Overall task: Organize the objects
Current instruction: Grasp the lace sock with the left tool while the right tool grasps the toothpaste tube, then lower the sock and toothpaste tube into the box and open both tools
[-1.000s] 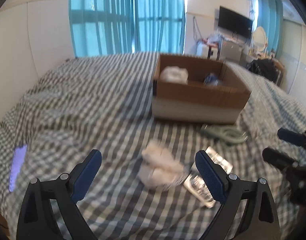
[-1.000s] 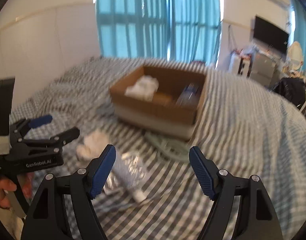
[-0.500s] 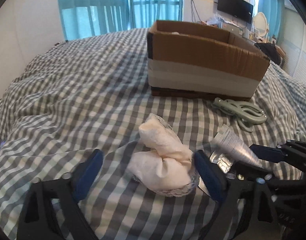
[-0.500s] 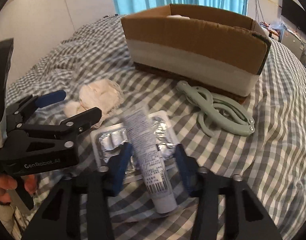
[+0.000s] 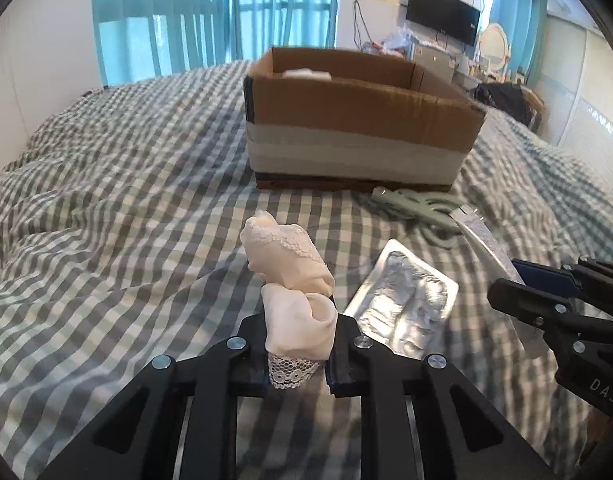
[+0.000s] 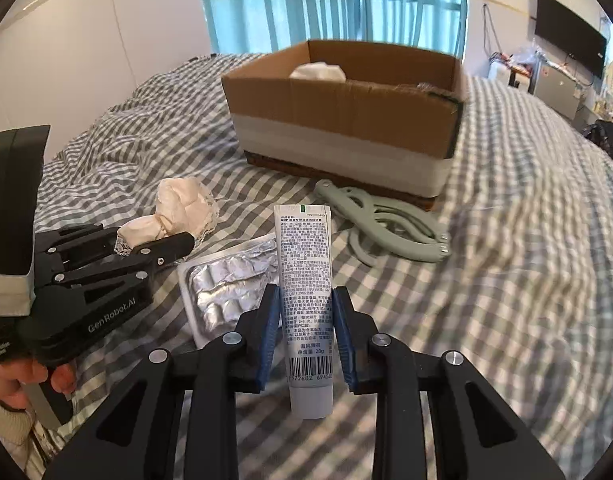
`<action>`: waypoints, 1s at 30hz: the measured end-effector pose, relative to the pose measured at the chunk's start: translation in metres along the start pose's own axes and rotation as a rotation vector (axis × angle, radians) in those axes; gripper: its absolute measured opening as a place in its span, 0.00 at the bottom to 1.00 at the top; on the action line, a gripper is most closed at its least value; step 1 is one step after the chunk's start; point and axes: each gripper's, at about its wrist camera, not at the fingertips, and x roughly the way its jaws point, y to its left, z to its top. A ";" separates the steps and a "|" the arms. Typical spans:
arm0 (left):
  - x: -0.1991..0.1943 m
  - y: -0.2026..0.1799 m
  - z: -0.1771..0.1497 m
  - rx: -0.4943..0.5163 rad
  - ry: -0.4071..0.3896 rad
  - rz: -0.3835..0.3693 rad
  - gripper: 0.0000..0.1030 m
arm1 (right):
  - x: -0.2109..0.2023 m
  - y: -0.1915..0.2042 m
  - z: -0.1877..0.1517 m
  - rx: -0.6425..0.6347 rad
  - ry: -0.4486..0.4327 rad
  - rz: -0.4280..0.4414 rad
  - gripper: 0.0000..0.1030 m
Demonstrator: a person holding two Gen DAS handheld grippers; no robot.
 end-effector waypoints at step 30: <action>-0.064 -0.042 0.128 0.044 -0.270 -0.046 0.17 | -0.090 -0.020 0.093 -0.071 -0.250 -0.077 0.25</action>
